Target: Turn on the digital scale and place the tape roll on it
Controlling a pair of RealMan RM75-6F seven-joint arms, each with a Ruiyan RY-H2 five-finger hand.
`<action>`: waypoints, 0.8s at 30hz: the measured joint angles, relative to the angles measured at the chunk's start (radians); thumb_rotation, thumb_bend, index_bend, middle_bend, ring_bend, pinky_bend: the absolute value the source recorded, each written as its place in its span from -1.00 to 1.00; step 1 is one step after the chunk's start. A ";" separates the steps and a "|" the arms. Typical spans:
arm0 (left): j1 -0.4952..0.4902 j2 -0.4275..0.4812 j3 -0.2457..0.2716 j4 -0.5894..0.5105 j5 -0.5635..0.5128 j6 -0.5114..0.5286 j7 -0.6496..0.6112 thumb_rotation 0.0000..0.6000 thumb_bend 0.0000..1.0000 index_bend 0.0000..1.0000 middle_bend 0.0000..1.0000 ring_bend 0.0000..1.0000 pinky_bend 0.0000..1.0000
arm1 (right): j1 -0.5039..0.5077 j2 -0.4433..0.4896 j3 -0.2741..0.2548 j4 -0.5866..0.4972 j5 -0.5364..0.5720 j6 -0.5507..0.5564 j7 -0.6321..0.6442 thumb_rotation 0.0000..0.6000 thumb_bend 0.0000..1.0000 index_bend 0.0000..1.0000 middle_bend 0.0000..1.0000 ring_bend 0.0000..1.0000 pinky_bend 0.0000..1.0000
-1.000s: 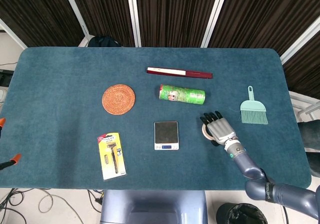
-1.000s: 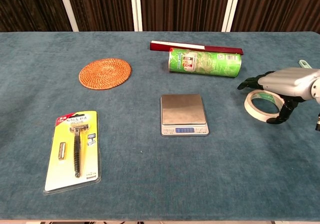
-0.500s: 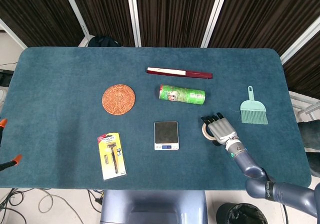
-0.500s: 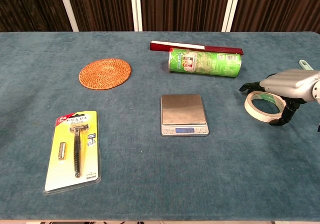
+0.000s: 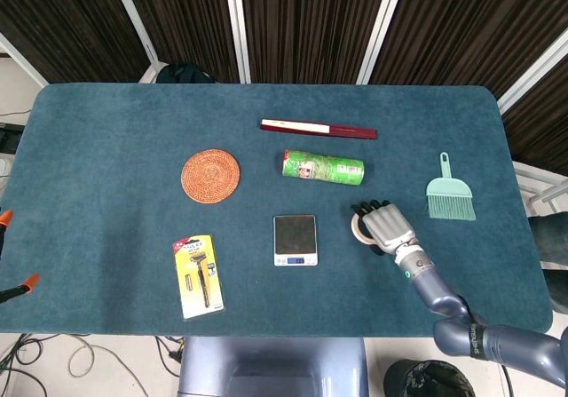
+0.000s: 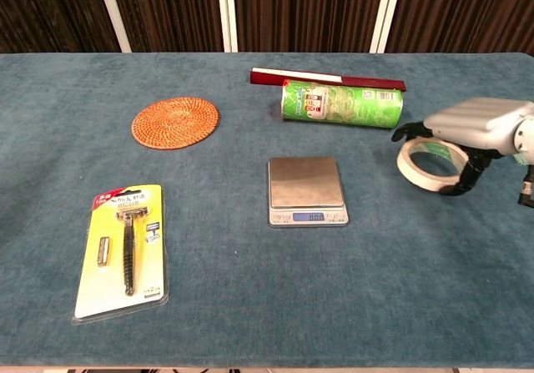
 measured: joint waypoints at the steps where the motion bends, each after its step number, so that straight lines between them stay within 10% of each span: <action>1: 0.000 0.001 0.000 0.000 0.000 0.000 -0.002 1.00 -0.93 -1.00 -1.00 -1.00 -1.00 | 0.005 0.002 0.005 -0.010 -0.003 0.002 -0.003 1.00 -0.28 -0.58 -0.46 -0.03 0.10; 24: 0.001 0.023 -0.005 0.003 -0.009 -0.010 -0.052 1.00 -0.92 -0.99 -1.00 -1.00 -1.00 | 0.199 -0.141 0.090 -0.085 0.161 -0.025 -0.201 1.00 -0.27 -0.55 -0.45 -0.06 0.57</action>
